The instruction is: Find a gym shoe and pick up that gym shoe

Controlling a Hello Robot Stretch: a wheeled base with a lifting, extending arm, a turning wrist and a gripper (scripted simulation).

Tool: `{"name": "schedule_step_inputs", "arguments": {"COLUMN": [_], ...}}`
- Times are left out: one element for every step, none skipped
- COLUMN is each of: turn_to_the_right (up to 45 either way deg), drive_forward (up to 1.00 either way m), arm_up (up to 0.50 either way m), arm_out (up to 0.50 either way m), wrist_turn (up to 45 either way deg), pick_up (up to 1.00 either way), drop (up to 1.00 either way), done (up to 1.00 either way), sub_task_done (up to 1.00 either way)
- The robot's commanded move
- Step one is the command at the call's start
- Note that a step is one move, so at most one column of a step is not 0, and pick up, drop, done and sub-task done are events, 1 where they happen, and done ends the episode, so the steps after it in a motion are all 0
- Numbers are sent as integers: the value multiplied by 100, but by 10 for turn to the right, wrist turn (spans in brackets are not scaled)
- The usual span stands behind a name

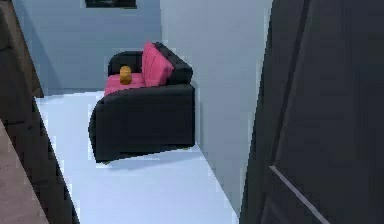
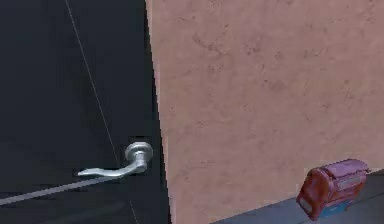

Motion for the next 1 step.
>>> {"name": "schedule_step_inputs", "arguments": {"turn_to_the_right": [0], "drive_forward": [60], "arm_up": [0], "arm_out": [0], "wrist_turn": [0], "pick_up": [0], "drop": [0], "done": [0], "sub_task_done": [0]}}
